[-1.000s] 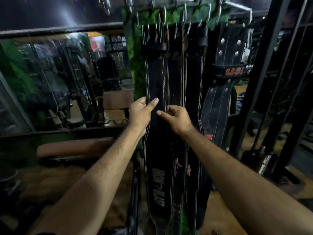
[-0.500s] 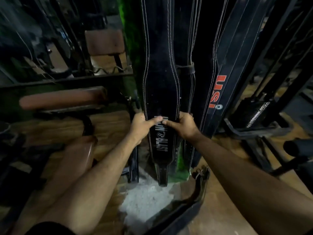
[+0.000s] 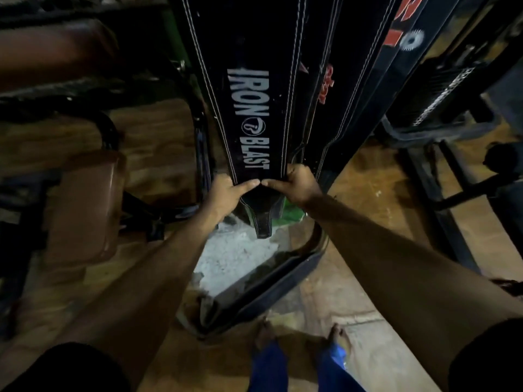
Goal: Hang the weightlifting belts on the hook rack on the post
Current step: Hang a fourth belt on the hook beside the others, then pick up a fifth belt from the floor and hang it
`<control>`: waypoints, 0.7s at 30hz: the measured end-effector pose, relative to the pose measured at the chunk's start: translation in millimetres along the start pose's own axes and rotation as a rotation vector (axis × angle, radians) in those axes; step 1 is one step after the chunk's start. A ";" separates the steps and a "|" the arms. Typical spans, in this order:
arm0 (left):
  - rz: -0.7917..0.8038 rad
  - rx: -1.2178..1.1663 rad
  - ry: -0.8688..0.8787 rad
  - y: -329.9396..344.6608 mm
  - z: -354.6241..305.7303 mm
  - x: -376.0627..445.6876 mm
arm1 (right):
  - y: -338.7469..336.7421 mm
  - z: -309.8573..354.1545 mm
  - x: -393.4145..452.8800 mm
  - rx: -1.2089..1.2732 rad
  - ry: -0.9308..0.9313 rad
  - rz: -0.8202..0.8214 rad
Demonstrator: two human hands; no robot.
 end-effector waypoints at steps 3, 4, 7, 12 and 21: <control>-0.040 -0.017 -0.021 13.0 7.6 6.6 | 3.8 -20.9 4.1 -0.032 0.059 -0.036; -0.041 -0.005 -0.035 15.5 10.0 7.9 | 4.7 -21.8 4.5 -0.050 0.100 -0.035; -0.006 0.190 -0.172 29.4 24.7 1.0 | 4.7 -35.3 -1.4 -0.142 0.213 -0.030; 0.013 0.167 -0.561 78.8 76.8 -38.8 | 4.3 -103.6 -37.7 0.105 0.457 -0.173; 0.426 -0.001 -0.525 190.9 56.3 -74.1 | -23.5 -158.8 -108.6 0.609 0.793 -0.351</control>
Point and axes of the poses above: each hand's wrist, its own x-axis towards the middle knuckle, its own y-axis out of the palm, z = x × y, the point moved 1 cm from there along x, towards the middle knuckle, and after that the axes turned 15 degrees about x, right-handed, at the moved point
